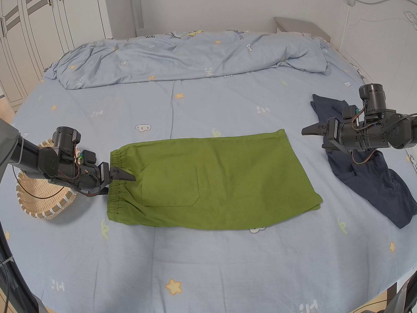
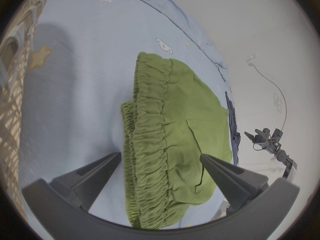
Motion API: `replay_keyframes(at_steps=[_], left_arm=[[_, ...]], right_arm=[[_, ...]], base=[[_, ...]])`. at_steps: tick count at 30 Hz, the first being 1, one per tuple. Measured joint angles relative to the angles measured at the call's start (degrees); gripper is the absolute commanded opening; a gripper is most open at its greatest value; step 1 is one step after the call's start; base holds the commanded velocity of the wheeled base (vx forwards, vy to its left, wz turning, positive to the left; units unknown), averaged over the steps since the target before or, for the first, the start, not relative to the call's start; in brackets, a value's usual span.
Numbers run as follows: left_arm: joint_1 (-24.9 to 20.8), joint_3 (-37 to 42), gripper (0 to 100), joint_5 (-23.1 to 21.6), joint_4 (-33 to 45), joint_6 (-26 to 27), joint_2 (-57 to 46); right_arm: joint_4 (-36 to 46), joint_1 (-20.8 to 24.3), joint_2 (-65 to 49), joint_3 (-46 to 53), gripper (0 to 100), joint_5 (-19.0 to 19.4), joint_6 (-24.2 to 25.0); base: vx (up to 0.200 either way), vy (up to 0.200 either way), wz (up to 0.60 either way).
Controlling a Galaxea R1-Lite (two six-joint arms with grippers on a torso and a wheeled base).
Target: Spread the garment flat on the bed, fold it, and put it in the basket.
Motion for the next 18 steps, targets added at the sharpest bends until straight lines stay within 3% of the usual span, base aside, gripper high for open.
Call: replay_keyframes(at_steps=[7,8,18], left_arm=[[-0.4,-0.8,100,-0.6,0.0,-0.1,1.4],[-0.4,-0.9,0,-0.9,0.0,-0.1,1.5],[-0.4,-1.1,0,-4.6,0.1,-0.8,1.9]], right_arm=[[0.0,0.0,0.0,0.0,100,0.0,0.0],[0.0,0.0,0.0,0.0,100,0.0,0.0],[0.0,-0.2,0.2,0.0,100,0.0,0.0]], base=[[0.000,0.000,0.00],[0.000,0.000,0.00],[0.000,0.000,0.00]])
